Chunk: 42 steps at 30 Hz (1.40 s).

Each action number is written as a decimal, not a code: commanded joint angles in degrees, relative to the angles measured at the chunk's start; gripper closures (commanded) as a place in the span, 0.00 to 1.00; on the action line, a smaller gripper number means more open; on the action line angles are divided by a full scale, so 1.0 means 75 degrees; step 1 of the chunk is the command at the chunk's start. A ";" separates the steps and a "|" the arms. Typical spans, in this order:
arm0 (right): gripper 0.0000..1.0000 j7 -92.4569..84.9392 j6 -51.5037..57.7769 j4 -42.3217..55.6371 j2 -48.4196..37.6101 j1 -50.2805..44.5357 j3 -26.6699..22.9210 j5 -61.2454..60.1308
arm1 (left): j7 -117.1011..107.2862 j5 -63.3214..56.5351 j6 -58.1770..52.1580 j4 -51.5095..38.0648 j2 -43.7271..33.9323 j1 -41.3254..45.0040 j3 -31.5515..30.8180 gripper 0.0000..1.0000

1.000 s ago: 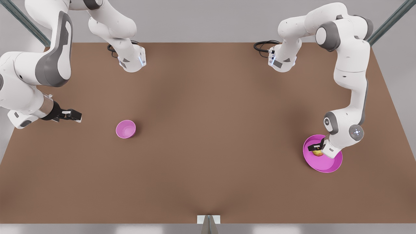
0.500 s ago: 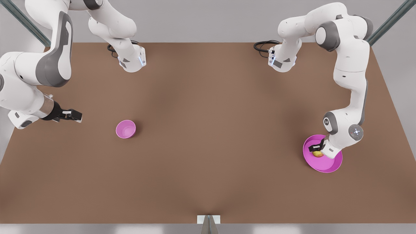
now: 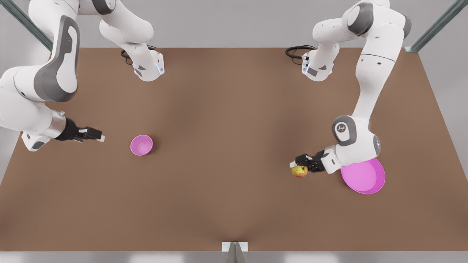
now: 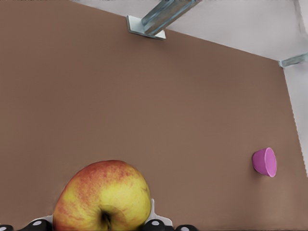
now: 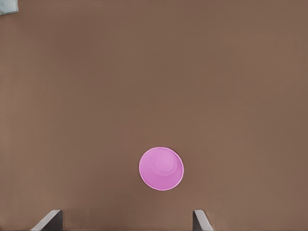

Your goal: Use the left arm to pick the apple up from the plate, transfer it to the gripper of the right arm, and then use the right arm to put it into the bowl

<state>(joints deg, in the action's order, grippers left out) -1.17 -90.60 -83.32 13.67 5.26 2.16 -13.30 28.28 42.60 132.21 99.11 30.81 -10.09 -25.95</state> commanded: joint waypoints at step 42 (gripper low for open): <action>0.00 -0.3629 -0.4983 -0.1688 0.1916 -0.1229 0.2033 -0.8035 | 1.5225 0.6414 -0.0014 -0.5046 0.4270 0.3901 -0.0805 0.30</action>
<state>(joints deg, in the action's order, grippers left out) -23.11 -122.47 -96.10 27.89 -3.55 17.34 -72.24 129.05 90.85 132.10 61.28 62.97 19.16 -31.96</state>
